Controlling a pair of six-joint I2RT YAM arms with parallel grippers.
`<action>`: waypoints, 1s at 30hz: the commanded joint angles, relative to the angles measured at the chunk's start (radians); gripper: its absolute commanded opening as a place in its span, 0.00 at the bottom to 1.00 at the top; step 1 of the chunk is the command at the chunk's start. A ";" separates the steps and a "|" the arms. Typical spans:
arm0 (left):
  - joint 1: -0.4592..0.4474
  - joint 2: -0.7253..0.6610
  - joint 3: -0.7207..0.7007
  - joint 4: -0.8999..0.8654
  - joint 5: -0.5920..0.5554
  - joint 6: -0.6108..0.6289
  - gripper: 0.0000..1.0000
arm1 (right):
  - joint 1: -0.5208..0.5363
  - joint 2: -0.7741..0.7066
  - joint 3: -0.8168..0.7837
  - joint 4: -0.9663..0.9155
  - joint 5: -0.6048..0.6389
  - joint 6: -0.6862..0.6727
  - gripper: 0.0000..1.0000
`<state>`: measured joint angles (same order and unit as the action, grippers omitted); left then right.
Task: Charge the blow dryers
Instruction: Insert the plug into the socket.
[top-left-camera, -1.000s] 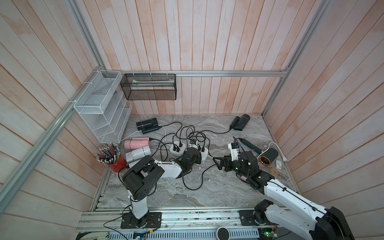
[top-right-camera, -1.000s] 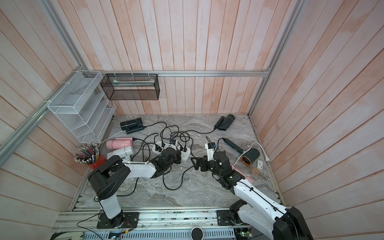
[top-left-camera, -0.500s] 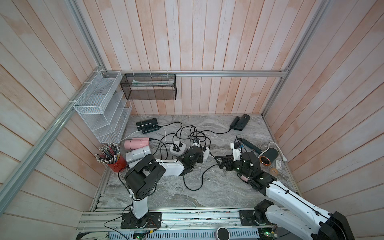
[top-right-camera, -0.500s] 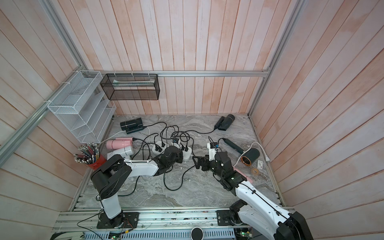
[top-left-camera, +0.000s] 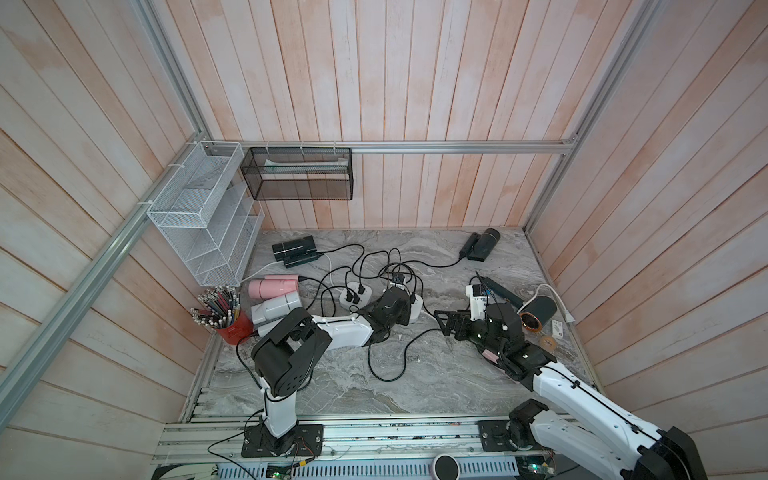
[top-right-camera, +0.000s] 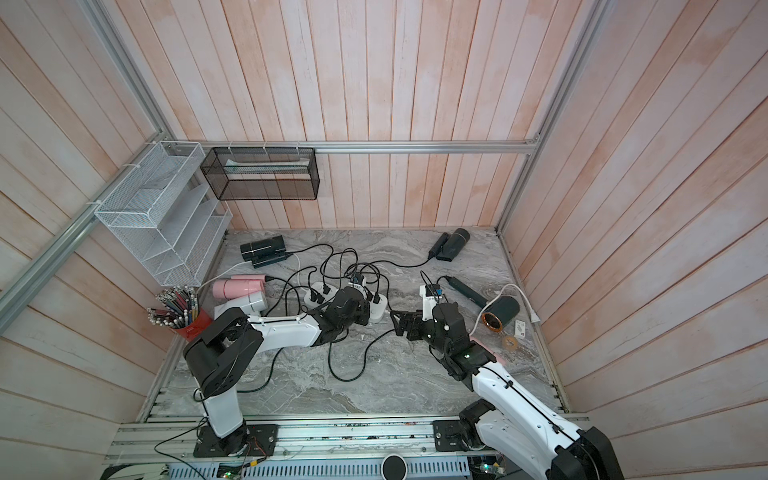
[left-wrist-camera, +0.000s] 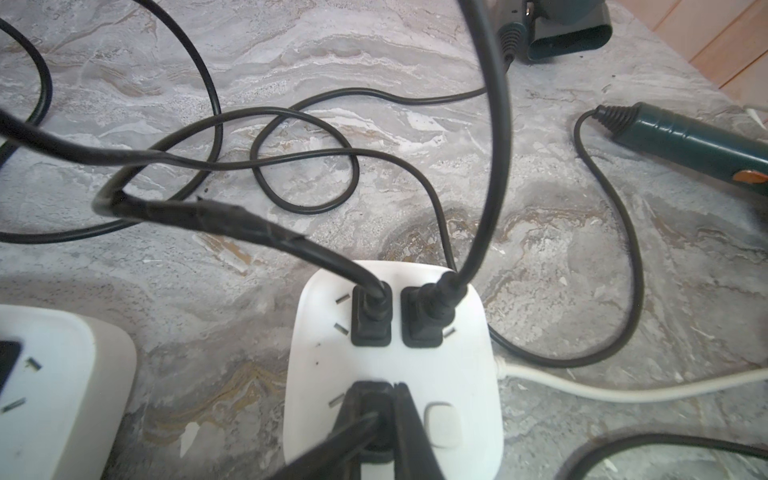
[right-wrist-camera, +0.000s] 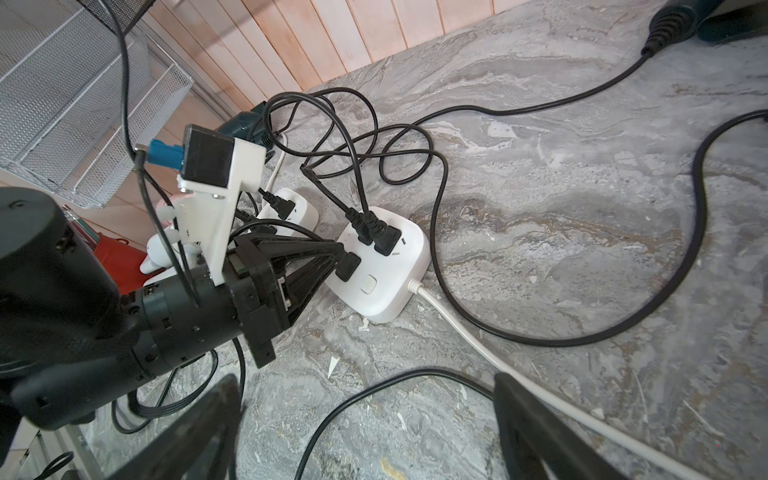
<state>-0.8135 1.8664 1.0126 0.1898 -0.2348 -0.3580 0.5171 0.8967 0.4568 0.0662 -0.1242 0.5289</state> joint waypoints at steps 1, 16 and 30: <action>-0.016 0.040 0.002 -0.153 0.059 0.027 0.16 | -0.007 -0.012 -0.010 -0.016 0.009 0.003 0.95; -0.015 -0.036 0.064 -0.228 0.039 0.031 0.39 | -0.011 -0.014 -0.023 -0.009 -0.006 0.006 0.94; -0.033 -0.273 -0.031 -0.186 0.280 -0.031 0.38 | -0.011 -0.042 -0.013 0.005 -0.079 -0.041 0.90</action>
<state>-0.8406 1.6501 1.0115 -0.0250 -0.0414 -0.3729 0.5114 0.8680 0.4397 0.0647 -0.1783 0.5133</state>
